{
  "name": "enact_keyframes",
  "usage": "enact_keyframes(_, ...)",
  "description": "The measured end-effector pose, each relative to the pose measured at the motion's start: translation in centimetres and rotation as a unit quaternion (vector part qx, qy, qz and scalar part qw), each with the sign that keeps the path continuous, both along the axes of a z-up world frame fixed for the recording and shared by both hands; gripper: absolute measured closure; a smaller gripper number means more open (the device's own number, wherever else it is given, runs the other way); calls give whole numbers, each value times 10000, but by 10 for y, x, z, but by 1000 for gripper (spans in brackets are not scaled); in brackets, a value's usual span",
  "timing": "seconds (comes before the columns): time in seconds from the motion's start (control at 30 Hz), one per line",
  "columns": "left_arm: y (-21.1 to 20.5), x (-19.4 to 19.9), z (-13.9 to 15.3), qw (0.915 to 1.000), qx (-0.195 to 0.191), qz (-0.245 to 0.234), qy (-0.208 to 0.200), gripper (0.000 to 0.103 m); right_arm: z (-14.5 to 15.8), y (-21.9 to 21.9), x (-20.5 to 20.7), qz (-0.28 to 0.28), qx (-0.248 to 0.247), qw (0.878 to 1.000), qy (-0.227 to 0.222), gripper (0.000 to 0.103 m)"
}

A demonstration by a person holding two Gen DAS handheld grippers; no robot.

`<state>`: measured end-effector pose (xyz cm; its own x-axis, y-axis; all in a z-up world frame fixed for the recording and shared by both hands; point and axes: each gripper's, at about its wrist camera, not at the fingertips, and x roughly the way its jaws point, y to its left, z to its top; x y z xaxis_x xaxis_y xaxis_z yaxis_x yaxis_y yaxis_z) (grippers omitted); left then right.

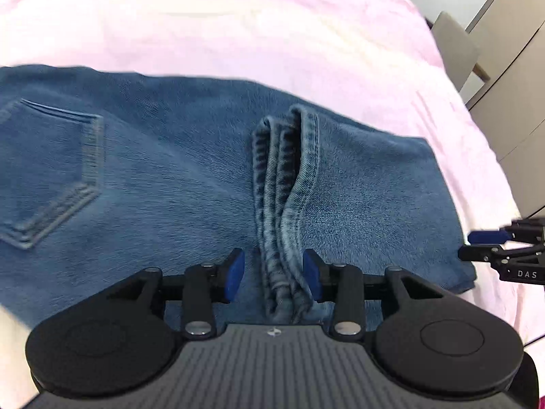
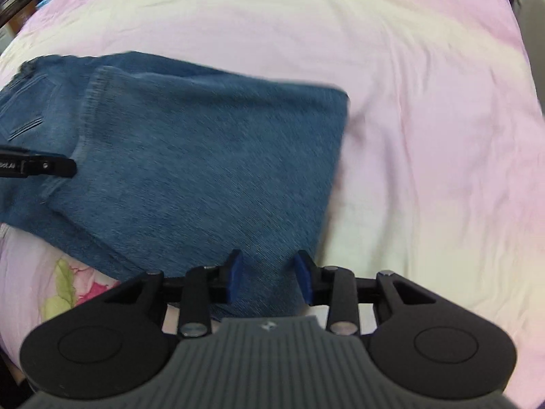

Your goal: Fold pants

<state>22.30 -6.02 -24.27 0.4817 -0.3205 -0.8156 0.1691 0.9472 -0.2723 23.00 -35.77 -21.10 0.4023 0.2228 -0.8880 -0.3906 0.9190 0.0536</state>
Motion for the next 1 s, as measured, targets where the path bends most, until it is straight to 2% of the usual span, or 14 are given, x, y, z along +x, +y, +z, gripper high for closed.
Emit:
enact_keyframes(0.13, 30, -16, 16, 9995, 99, 277, -145, 57, 17, 46, -3, 967, -89, 9943, -431, 53)
enact_keyframes(0.27, 75, -33, 32, 9958, 276, 809, -335, 56, 25, 98, 2, 1927, -205, 9782, -747, 45)
enact_keyframes(0.3, 85, -37, 34, 9947, 327, 911, -355, 55, 27, 111, 4, 2183, -261, 9724, -779, 44)
enact_keyframes(0.37, 105, -43, 36, 9919, 425, 1133, -373, 54, 27, 138, 9, 2781, -417, 9560, -842, 34)
enact_keyframes(0.43, 125, -49, 35, 9892, 485, 1332, -381, 53, 24, 160, 13, 3343, -605, 9360, -924, 21)
enact_keyframes(0.5, 145, -52, 32, 9856, 492, 1572, -385, 52, 20, 181, 24, 3847, -766, 9145, -987, 17)
enact_keyframes(0.67, 192, -49, 26, 9736, 148, 2239, -410, 48, 3, 218, 41, 4630, -1378, 8708, -916, 16)
enact_keyframes(0.7, 201, -48, 25, 9710, 61, 2353, -411, 48, 1, 223, 44, 4727, -1425, 8656, -840, 15)
enact_keyframes(0.9, 244, -43, 14, 9538, -557, 2918, -447, 47, -21, 247, 58, 5031, -1621, 8473, -521, 9)
enact_keyframes(1.0, 256, -39, 9, 9447, -848, 3126, -501, 43, -27, 256, 68, 5106, -1609, 8441, -284, 7)
